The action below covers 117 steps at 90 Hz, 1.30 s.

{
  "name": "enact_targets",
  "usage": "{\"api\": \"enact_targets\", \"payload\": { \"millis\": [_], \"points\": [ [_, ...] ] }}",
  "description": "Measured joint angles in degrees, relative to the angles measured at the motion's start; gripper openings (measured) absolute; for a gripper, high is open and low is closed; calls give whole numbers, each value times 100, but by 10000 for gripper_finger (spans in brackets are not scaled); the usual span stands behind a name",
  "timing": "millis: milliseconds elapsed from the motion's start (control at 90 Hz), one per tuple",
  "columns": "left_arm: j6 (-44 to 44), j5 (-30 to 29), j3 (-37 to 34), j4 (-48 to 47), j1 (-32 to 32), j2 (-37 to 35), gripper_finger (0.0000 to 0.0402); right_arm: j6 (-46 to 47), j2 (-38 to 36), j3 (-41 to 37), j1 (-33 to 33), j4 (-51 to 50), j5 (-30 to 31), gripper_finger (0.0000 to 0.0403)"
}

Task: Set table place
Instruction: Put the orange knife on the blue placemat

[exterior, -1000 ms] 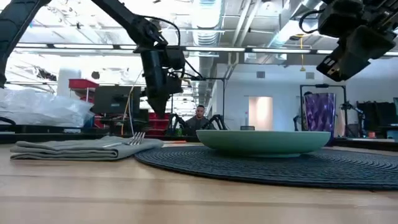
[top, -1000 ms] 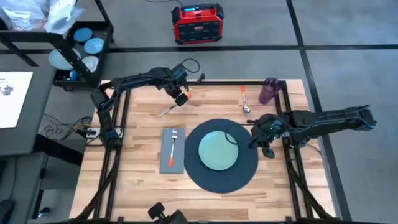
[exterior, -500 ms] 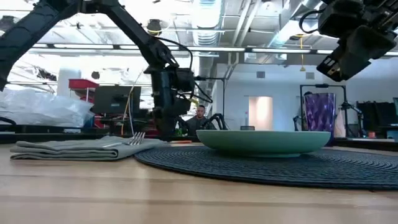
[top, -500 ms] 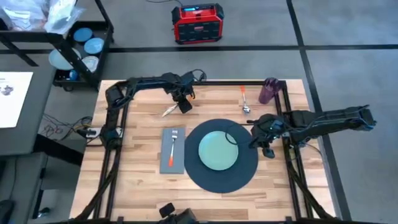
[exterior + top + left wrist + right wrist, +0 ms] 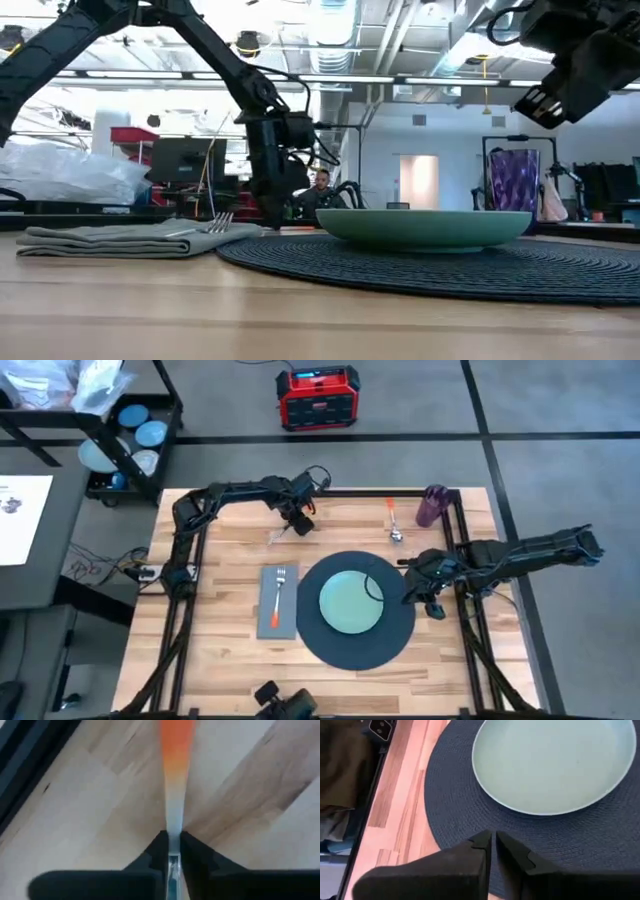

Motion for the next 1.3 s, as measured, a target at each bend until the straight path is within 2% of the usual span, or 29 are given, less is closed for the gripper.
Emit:
{"api": "enact_targets", "payload": {
  "millis": [244, 600, 811, 922, 1078, 1300],
  "points": [
    [217, -58, 47, -32, -86, 73, 4, 63, -2, 0, 130, 198, 22, 16],
    [1010, -579, 1302, -1266, -338, 88, 4, 157, 0, -2, 127, 181, 162, 16],
    [1085, -663, 1516, -1379, -426, 75, 2, 199, 0, -1, 185, 151, 158, 16],
    [1179, -608, 1512, -1109, -385, 137, 1, 201, 0, 0, 302, 119, 98, 16],
    [1439, -480, 1508, -785, -299, 140, 29, 245, 0, 0, 429, 121, 61, 16],
    [1402, -274, 1294, -977, -123, 125, 96, 261, 0, -1, 448, 129, 17, 16]
  ]
}}
